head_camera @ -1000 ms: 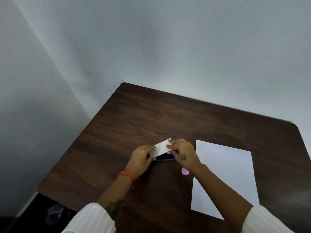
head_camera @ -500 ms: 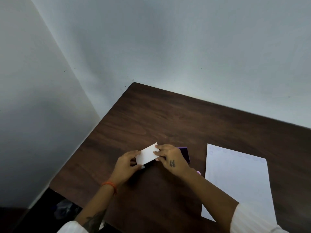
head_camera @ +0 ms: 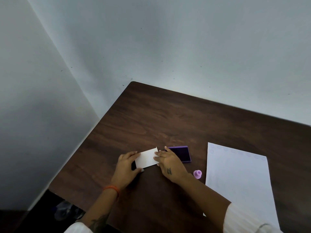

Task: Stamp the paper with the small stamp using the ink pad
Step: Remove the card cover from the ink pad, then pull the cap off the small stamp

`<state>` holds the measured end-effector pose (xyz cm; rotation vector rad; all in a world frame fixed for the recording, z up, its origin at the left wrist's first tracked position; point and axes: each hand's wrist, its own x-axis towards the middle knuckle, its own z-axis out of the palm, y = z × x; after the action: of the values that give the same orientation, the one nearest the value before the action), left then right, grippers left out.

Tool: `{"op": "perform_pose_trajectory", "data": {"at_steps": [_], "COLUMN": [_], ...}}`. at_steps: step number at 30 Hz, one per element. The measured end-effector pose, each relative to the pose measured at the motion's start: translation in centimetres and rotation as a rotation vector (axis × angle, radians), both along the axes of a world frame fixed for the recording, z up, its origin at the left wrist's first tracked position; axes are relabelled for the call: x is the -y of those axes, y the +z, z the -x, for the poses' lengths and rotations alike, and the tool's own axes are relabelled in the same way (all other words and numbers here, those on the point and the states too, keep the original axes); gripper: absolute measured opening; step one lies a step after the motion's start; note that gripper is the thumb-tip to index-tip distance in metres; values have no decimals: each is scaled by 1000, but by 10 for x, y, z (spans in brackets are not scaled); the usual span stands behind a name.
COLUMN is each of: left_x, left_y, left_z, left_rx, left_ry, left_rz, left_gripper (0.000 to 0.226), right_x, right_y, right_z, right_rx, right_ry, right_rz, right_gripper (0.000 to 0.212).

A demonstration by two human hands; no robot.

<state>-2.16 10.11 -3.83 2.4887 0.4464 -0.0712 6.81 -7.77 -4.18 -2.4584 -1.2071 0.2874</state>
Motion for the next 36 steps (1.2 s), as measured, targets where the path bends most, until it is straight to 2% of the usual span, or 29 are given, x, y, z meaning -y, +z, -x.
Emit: {"op": "perform_pose_trajectory", "data": {"at_steps": [3, 6, 9, 13, 18, 22, 26, 28, 32, 36], "left_x": [2, 14, 39, 88, 133, 153, 166, 170, 175, 176], "left_y": [6, 21, 35, 42, 26, 14, 8, 6, 5, 9], "left_z": [-2, -9, -18, -23, -21, -20, -21, -22, -26, -30], "left_rx": [-26, 64, 187, 234, 87, 32, 34, 50, 68, 63], "left_ry": [0, -4, -61, -184, -243, -268, -266, -264, -212, -201], "left_rz": [-21, -93, -4, 136, 225, 251, 257, 247, 253, 288], "left_gripper": [70, 66, 63, 65, 68, 66, 49, 38, 27, 22], "right_x": [5, 16, 37, 81, 120, 124, 121, 119, 117, 119], "right_y": [9, 30, 55, 66, 47, 29, 20, 17, 12, 17], "right_z": [-1, -4, -7, -1, 24, 42, 52, 51, 45, 42], "right_rx": [-81, -86, -45, -42, -140, -165, -257, -253, -252, -267], "right_ry": [-67, -194, -336, -513, -673, -710, -743, -741, -750, -736], "right_rz": [-74, -257, -370, -438, -413, -398, -488, -467, -411, -433], "right_gripper": [36, 35, 35, 35, 42, 34, 60, 52, 20, 15]}}
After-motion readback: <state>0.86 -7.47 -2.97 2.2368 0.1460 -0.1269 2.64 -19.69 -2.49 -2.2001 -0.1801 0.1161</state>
